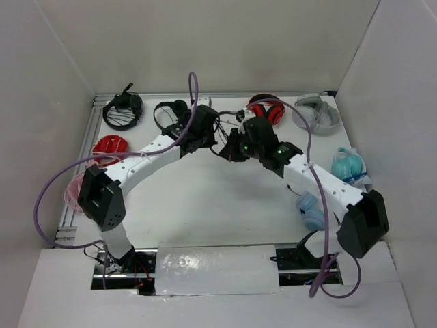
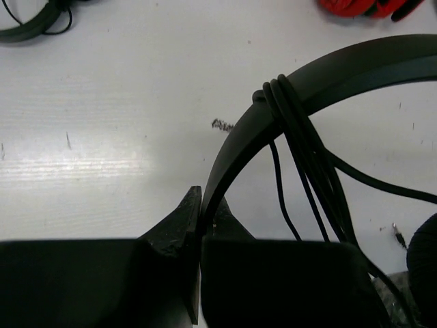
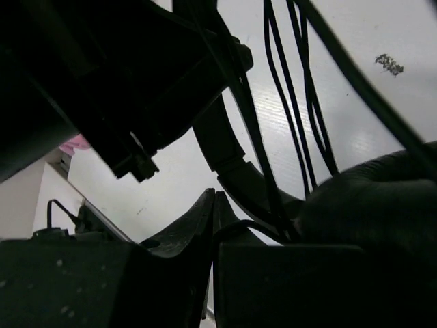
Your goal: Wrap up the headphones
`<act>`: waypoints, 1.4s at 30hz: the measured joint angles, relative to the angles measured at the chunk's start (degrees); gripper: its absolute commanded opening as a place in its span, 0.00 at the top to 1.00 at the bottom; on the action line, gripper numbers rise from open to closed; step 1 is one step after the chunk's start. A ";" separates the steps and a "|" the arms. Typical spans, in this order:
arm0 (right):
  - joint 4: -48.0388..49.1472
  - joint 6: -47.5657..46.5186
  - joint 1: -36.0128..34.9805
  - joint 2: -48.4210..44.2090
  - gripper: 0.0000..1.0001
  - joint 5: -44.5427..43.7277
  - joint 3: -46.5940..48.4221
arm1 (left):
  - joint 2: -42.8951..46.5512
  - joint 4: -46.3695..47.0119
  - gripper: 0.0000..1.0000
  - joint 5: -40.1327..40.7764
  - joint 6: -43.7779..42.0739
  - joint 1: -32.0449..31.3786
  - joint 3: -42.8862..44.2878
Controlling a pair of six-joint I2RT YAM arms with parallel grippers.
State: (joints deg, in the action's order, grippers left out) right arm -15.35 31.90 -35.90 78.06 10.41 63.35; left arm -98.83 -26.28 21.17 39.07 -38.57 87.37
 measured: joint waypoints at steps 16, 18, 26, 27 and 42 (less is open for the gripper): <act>-6.71 6.47 15.19 33.38 0.82 11.74 24.33 | -25.88 1.55 1.00 -2.56 -1.07 6.38 20.37; -8.70 6.67 15.82 37.83 0.79 12.07 29.11 | -29.62 0.87 1.00 -4.22 -1.11 7.58 24.22; -15.98 6.64 16.09 49.59 0.71 11.17 44.00 | -36.28 1.07 1.00 -10.25 -1.18 11.21 29.94; -16.65 6.80 16.11 50.80 0.71 11.19 45.68 | -36.76 1.44 1.00 -10.99 -1.20 11.65 30.14; -19.15 9.35 17.11 62.36 0.49 12.02 60.04 | -45.11 1.44 1.00 -16.41 -1.60 13.73 37.38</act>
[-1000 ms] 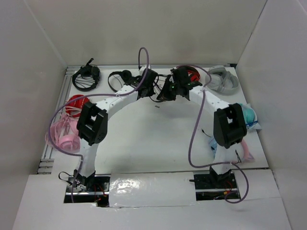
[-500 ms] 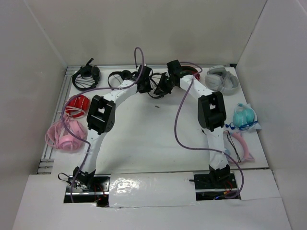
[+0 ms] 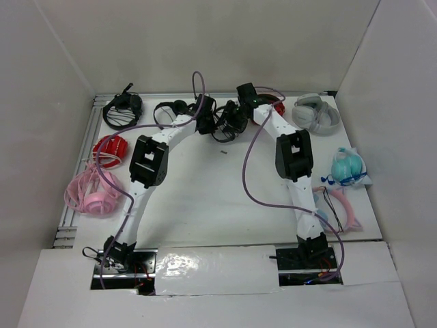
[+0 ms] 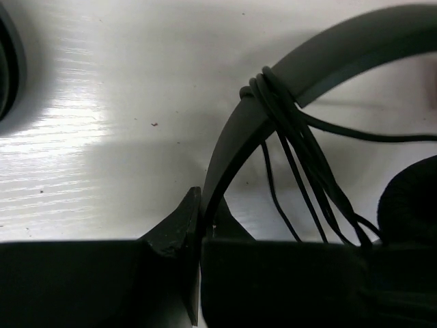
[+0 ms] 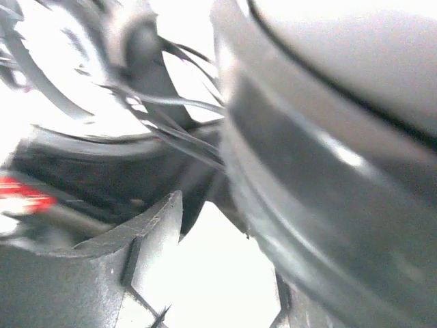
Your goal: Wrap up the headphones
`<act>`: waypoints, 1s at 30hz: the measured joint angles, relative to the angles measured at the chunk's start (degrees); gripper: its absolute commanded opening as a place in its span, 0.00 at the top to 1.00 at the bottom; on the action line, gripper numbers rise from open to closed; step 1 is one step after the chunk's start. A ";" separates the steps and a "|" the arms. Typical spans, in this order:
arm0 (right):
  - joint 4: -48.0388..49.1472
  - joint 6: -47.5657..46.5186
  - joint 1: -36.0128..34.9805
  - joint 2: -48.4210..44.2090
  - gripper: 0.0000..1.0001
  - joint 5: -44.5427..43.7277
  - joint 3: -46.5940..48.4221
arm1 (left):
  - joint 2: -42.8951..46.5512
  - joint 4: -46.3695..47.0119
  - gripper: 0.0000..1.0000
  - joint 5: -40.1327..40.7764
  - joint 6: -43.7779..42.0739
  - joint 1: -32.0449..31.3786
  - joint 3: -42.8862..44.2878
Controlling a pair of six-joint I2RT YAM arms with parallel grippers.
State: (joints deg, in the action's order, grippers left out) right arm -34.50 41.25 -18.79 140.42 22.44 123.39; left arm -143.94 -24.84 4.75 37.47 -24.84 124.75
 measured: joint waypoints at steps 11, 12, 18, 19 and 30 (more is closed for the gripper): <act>-0.42 -0.15 0.61 5.25 0.44 1.70 10.62 | -0.02 1.38 0.74 -3.56 -0.04 1.46 0.33; -0.11 -0.17 0.79 5.70 0.44 1.90 10.88 | -0.02 1.14 0.71 -3.80 -0.04 1.42 0.33; 3.23 -0.22 2.56 8.35 0.42 1.99 11.74 | -0.02 0.81 0.53 -6.75 -1.46 1.22 0.33; 3.82 -0.26 2.73 8.55 0.41 1.95 11.74 | -0.02 0.61 0.51 -7.34 -1.68 1.07 0.33; 5.35 -3.56 3.26 8.41 0.34 1.31 11.72 | 0.55 0.31 0.19 -9.29 -2.99 0.42 0.50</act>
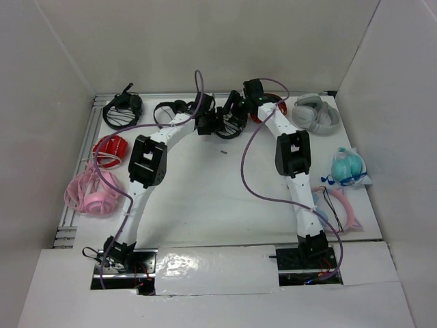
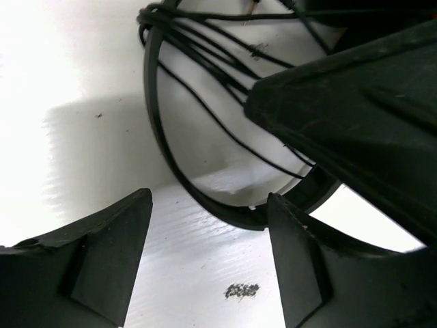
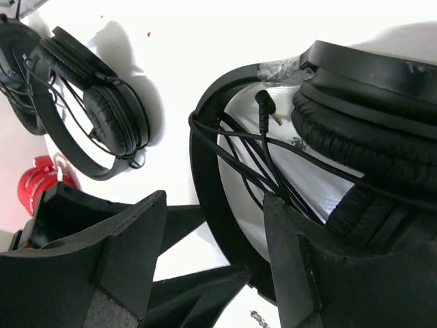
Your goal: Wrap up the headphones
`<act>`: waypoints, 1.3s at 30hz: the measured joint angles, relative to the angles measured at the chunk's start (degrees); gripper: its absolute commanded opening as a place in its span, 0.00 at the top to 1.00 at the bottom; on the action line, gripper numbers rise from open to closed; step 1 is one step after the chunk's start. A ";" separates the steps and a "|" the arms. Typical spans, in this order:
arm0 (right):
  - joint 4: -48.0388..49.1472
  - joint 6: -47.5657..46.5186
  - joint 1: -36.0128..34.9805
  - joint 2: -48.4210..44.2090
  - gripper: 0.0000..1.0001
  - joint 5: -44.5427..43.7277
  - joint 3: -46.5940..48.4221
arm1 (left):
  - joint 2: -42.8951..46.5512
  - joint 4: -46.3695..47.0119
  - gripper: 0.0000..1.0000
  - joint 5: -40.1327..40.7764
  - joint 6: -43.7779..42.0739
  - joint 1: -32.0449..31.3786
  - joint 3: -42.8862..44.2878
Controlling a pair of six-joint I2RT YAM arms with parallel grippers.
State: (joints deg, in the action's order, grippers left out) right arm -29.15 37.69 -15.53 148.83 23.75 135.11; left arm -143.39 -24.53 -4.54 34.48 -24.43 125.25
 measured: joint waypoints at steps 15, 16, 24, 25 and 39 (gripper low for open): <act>-0.98 -8.24 -2.29 -20.04 0.00 -5.31 -6.25 | 16.50 -3.78 0.01 1.79 -1.51 0.55 -7.45; -0.52 -8.50 -2.51 -22.99 0.00 -5.09 -8.07 | 19.65 -3.69 0.01 2.21 -1.81 0.15 -9.25; 7.06 -10.93 -3.34 -55.91 0.00 -8.41 -42.07 | 54.84 -0.07 0.01 6.21 -2.58 -8.81 -35.01; 7.61 -11.23 -3.34 -59.84 0.00 -9.68 -47.25 | 60.83 -0.13 0.01 6.67 -1.97 -9.84 -40.04; 7.67 -8.63 -3.45 -117.13 0.00 -36.52 -91.84 | 102.90 -17.94 0.01 18.34 12.46 -12.39 -69.16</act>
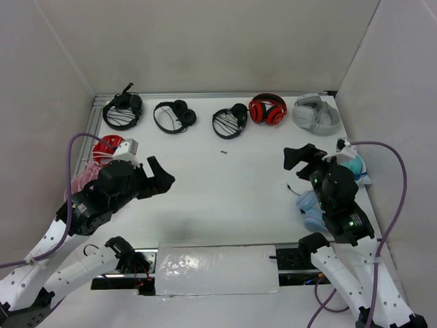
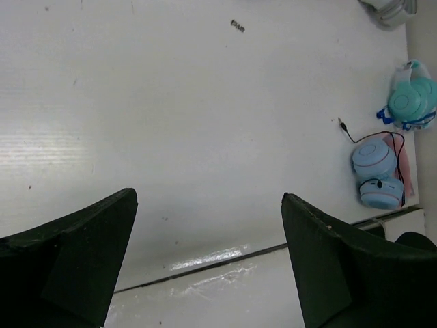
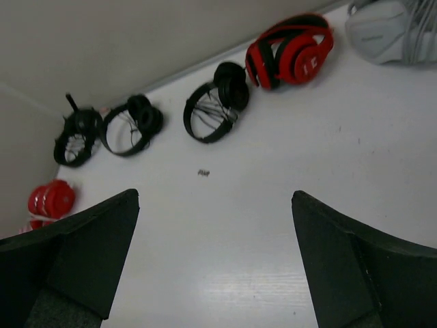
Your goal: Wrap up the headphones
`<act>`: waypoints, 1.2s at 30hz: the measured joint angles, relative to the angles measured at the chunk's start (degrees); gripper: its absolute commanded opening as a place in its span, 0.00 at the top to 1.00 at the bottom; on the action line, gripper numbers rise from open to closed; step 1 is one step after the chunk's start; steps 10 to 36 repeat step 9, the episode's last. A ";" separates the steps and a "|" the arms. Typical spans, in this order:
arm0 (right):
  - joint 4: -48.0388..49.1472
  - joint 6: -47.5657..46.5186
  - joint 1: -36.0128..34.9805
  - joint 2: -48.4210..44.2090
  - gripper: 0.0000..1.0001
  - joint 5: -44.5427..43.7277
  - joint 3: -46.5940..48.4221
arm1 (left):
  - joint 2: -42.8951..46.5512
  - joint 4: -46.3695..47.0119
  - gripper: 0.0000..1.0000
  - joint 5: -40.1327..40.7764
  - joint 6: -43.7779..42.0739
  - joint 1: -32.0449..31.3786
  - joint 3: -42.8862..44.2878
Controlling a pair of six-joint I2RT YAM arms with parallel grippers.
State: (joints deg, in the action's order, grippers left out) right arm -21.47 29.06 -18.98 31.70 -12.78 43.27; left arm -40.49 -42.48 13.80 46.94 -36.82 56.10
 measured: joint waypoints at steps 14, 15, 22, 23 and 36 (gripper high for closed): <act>-4.61 2.86 0.00 -2.64 0.00 -9.77 -0.42 | -4.07 -6.71 0.01 4.57 5.79 -3.96 0.42; -4.61 2.86 0.00 -2.64 0.00 -9.77 -0.42 | -4.07 -6.71 0.01 4.57 5.79 -3.96 0.42; -4.61 2.86 0.00 -2.64 0.00 -9.77 -0.42 | -4.07 -6.71 0.01 4.57 5.79 -3.96 0.42; -4.61 2.86 0.00 -2.64 0.00 -9.77 -0.42 | -4.07 -6.71 0.01 4.57 5.79 -3.96 0.42; -4.61 2.86 0.00 -2.64 0.00 -9.77 -0.42 | -4.07 -6.71 0.01 4.57 5.79 -3.96 0.42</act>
